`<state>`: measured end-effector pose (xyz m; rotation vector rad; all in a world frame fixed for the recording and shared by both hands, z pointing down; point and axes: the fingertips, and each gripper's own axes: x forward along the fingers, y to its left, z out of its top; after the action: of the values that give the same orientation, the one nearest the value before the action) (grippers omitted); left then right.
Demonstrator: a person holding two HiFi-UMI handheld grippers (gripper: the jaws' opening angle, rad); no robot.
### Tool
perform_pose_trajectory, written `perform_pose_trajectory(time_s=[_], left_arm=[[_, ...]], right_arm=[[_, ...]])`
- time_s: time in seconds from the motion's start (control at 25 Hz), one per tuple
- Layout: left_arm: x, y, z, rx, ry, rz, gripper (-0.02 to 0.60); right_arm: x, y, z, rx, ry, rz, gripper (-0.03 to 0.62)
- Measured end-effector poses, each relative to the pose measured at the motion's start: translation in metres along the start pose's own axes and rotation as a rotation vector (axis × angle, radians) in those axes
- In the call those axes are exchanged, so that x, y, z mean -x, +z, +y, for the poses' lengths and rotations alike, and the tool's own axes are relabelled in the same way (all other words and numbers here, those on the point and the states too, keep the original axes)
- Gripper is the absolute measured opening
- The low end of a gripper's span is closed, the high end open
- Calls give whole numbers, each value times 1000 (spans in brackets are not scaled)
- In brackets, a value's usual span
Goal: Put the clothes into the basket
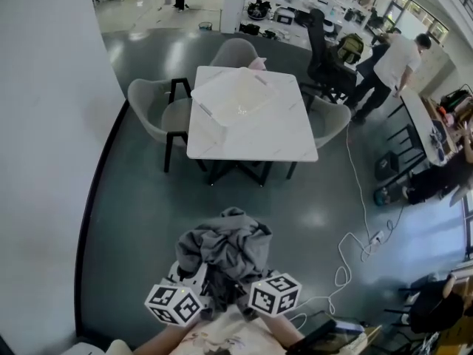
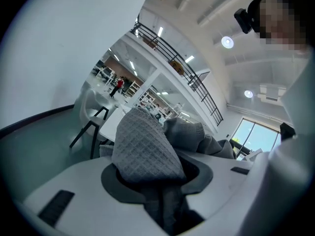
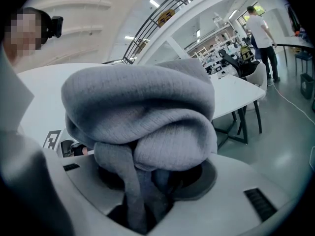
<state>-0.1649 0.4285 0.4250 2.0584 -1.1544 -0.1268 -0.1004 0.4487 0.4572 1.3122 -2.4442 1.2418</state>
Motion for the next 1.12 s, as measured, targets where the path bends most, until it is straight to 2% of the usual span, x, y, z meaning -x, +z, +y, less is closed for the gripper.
perform_pose_trajectory(time_s=[0.44,1.12], left_arm=[[-65,9,-10,-20,15,28,149],[-202,64,-41,-101,73,3,149]], right_arm=[[-11,42,-49,-34,17,-8,190],[-44,164,-133,-59,134,-32,190]])
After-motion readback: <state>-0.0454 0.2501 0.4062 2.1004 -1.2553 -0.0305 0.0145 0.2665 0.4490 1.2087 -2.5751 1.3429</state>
